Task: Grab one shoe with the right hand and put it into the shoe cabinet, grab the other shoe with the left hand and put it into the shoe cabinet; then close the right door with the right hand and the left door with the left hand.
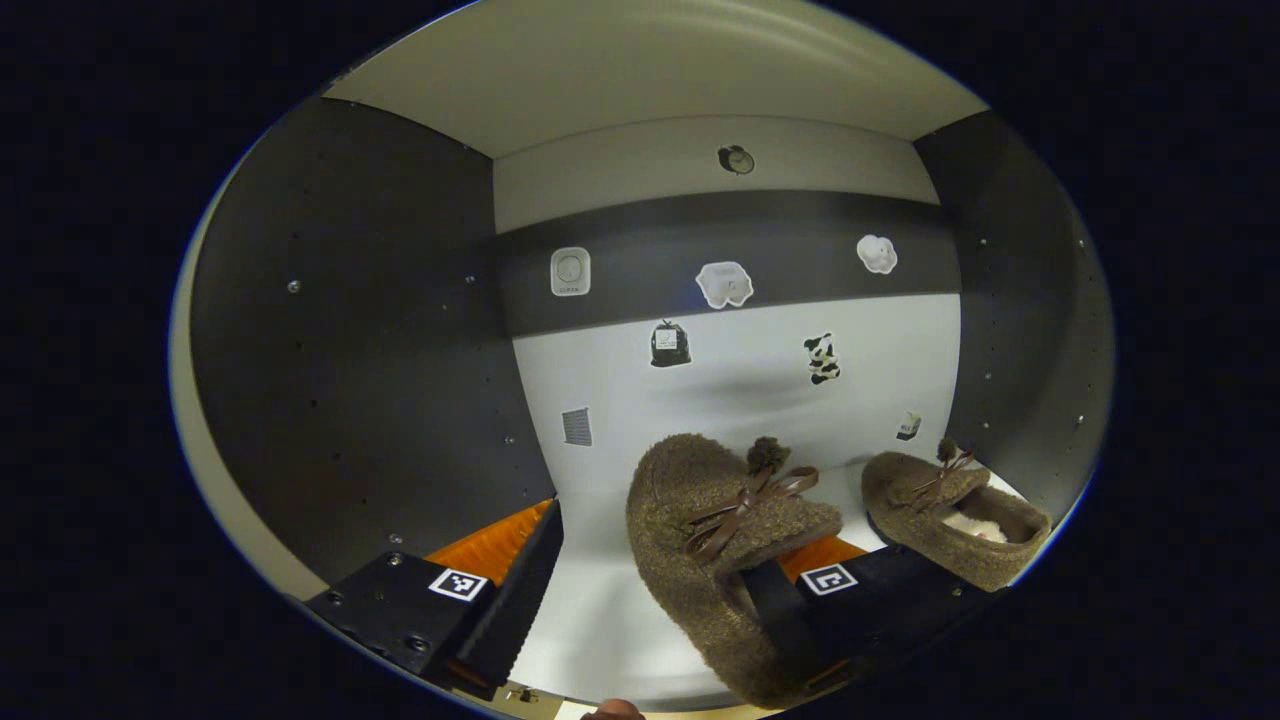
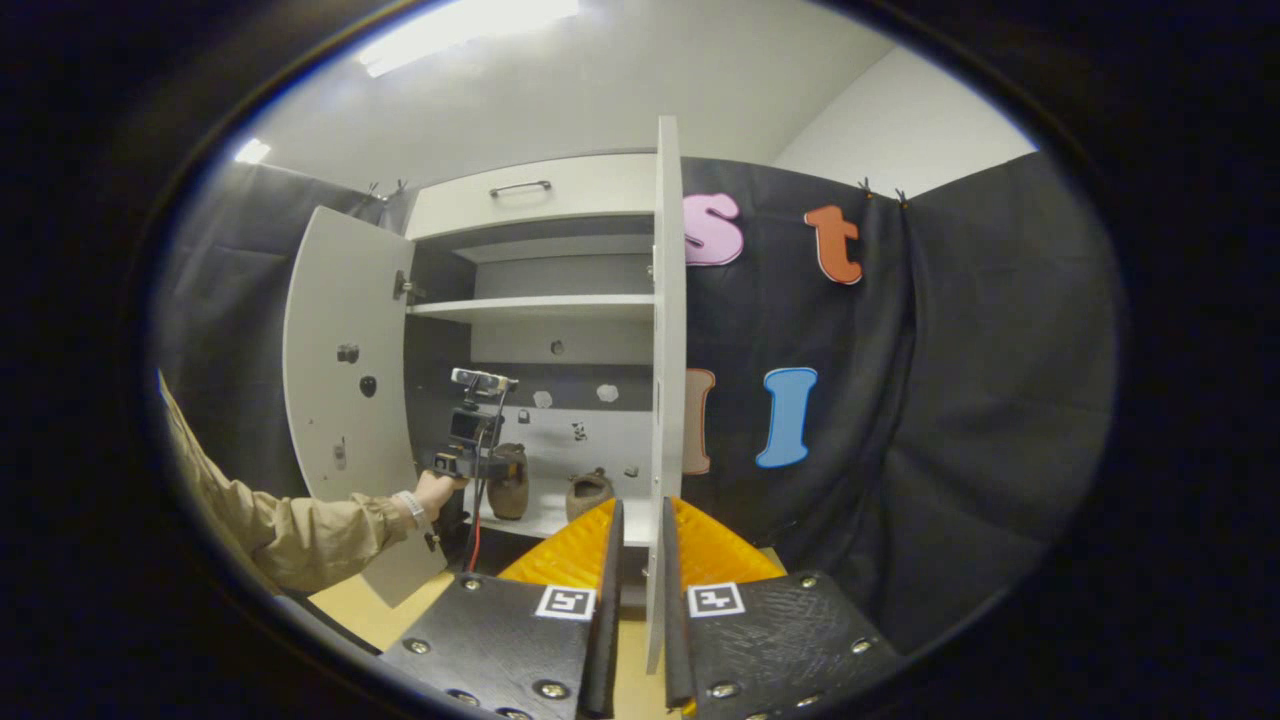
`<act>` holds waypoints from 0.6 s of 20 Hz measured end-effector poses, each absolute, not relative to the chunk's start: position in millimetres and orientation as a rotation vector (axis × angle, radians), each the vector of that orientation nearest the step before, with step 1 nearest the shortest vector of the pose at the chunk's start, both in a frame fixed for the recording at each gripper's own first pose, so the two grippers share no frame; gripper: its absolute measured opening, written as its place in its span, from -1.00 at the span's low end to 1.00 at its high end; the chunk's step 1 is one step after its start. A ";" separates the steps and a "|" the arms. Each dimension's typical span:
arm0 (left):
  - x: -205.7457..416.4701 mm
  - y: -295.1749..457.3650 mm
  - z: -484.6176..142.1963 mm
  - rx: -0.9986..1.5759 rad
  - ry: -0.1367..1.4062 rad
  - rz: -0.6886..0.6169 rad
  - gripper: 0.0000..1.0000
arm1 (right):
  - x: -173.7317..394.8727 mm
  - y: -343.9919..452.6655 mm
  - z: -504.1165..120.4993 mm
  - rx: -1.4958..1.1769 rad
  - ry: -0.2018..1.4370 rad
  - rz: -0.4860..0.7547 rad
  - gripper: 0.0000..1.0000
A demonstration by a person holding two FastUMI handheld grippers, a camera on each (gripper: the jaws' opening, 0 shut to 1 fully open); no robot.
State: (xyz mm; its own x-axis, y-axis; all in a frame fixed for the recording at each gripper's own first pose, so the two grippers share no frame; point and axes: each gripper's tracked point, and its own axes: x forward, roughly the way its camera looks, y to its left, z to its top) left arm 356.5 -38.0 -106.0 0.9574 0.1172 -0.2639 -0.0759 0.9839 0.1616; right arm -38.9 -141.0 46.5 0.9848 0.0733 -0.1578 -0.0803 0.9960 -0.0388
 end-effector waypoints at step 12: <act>340.2 -41.8 -144.5 0.058 0.362 0.113 0.96 | -38.4 -148.6 41.1 -0.044 0.168 0.054 -0.62</act>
